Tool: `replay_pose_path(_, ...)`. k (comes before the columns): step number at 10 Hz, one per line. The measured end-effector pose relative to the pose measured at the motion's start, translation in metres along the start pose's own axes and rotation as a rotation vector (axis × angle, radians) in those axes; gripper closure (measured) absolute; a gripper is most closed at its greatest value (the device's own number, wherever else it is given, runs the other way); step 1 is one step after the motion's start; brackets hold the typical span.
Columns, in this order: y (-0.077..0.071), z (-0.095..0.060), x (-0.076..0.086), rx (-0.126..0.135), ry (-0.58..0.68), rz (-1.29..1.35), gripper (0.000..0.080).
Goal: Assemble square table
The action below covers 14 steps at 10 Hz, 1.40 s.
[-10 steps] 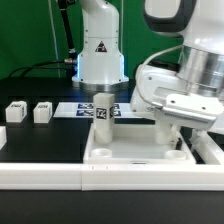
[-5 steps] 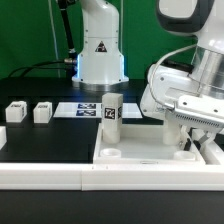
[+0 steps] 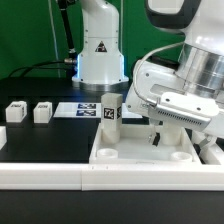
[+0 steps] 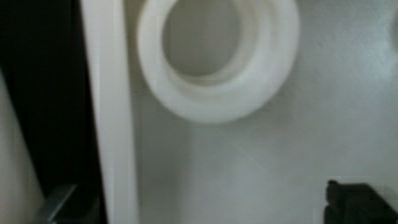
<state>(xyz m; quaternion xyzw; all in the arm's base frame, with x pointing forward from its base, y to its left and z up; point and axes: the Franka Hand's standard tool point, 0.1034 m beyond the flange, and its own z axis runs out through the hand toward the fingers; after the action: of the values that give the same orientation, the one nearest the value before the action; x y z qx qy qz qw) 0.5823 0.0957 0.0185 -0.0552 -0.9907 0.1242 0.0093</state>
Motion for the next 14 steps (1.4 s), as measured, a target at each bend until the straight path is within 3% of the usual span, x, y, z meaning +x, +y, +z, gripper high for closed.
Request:
replay_pose_path(3, -0.002, 0.001, -0.001, 0.0, 0.001, 0.004, 0.0153)
replay_pose_path(9, -0.004, 0.001, -0.001, 0.0, 0.002, 0.007, 0.0151)
replay_pose_path(10, -0.015, -0.015, -0.008, 0.014, -0.01, 0.02, 0.0151)
replay_pose_path(11, -0.039, -0.043, -0.015, 0.023, -0.045, 0.045, 0.0151)
replay_pose_path(12, -0.061, -0.053, -0.016, 0.032, -0.055, 0.072, 0.0151)
replay_pose_path(14, -0.097, -0.054, -0.014, 0.048, -0.049, 0.16, 0.0151)
